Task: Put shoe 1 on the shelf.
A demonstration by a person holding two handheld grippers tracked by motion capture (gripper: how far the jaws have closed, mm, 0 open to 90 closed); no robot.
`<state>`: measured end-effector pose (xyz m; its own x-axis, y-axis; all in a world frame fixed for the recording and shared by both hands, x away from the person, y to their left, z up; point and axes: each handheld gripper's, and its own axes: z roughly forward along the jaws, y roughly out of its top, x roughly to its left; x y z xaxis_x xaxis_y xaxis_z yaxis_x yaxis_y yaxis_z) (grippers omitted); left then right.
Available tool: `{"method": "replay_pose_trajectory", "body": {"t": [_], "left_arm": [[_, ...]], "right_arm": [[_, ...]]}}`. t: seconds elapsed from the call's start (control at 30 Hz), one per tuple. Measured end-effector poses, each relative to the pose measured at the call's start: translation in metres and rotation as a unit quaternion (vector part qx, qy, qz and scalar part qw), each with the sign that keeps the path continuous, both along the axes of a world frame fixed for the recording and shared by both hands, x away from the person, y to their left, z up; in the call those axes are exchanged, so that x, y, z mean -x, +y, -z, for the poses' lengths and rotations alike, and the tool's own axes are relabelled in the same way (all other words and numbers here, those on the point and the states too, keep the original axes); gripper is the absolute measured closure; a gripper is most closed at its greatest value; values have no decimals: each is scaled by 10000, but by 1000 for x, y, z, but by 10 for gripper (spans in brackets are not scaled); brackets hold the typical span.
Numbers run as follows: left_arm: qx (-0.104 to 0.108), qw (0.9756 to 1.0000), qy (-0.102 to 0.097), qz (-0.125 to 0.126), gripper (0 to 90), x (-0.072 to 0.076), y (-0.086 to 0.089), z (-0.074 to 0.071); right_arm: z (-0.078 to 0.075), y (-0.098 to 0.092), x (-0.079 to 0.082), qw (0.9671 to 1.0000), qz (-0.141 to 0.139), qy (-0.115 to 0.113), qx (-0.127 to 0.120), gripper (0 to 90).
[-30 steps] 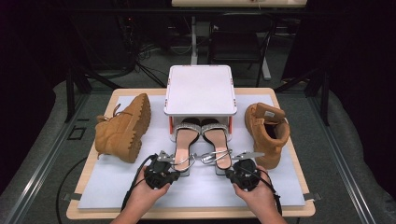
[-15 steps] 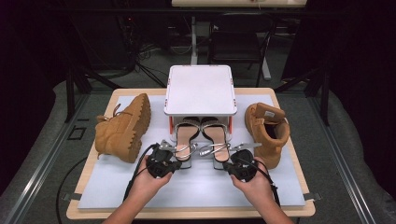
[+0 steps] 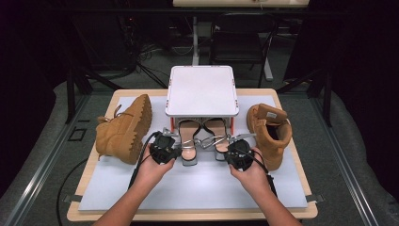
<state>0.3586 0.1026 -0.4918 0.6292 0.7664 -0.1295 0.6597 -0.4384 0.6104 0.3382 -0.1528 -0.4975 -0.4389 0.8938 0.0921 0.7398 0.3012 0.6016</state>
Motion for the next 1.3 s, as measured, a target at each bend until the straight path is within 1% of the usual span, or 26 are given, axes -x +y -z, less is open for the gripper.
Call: {"method": "replay_pose_trajectory", "body": {"t": [0.03,0.07,0.1,0.2,0.23,0.27,0.3,0.33,0.47,0.53,0.57,0.6,0.67,0.73,0.77,0.8,0.83,0.87,0.9,0.97,1.0,1.1,1.13,1.17,1.2,1.3], "left_arm": [[0,10000,0,0,900,0,0,0],[-196,9997,8,154,900,5,-6,4],[-203,9996,55,185,900,7,-7,7],[-189,9996,25,191,900,11,-8,9],[-88,9996,127,219,900,13,-9,11],[-78,9995,137,274,900,18,-9,13],[-78,9995,137,274,900,18,-9,13],[-113,9992,160,340,900,21,-12,16],[-159,9990,200,358,900,22,-15,22],[-159,9990,253,326,900,19,-17,27],[-159,9990,253,326,900,19,-17,27],[-181,9989,284,315,900,18,-19,30],[-167,9990,282,300,900,18,-20,32],[-222,9991,242,255,900,17,-22,35],[-325,9990,176,231,900,16,-23,35],[-329,9991,164,197,900,15,-23,36],[-266,9993,218,153,900,14,-23,37],[-243,9995,199,69,900,13,-22,36],[-243,9995,199,69,900,13,-22,36],[-296,9995,133,-11,900,12,-22,33],[-249,9996,118,-98,900,9,-20,30],[-220,9996,112,-169,900,5,-17,27],[-168,9995,141,-233,900,1,-15,23],[-168,9995,141,-233,900,1,-15,23],[-88,9995,148,-281,900,-2,-14,21],[-46,9993,161,-345,900,-4,-16,20]], "right_arm": [[1,1,-2,9999,-28,64,-86,900],[1,1,-3,9999,-50,114,-88,900],[2,2,-4,9998,-74,141,-86,900],[2,5,-4,9998,-100,113,-92,900],[2,6,-4,9998,-111,126,-46,900],[4,7,-5,9998,-100,130,-79,900],[4,7,-5,9998,-100,130,-79,900],[5,8,-4,9999,-92,133,-12,900],[5,7,-5,9999,-75,128,-45,900],[4,6,-5,9999,-56,119,-52,900],[4,6,-5,9999,-56,119,-52,900],[4,5,-6,9998,-54,145,-112,900],[4,5,-6,9998,-48,149,-81,900],[5,5,-6,9999,-34,154,-72,900],[5,5,-6,9999,-27,153,-53,900],[5,4,-7,9999,-15,141,-47,900],[5,4,-7,9999,-15,141,-47,900],[5,4,-7,9999,29,135,-75,900],[5,4,-7,9999,29,135,-75,900],[4,3,-7,9999,47,138,-72,900],[3,3,-8,9999,81,115,-88,900],[3,3,-9,9998,138,119,-111,900],[3,2,-10,9997,190,147,-93,900],[3,2,-10,9997,190,147,-93,900],[3,1,-12,9994,264,174,-117,900],[4,2,-14,9991,354,177,-118,900]]}}
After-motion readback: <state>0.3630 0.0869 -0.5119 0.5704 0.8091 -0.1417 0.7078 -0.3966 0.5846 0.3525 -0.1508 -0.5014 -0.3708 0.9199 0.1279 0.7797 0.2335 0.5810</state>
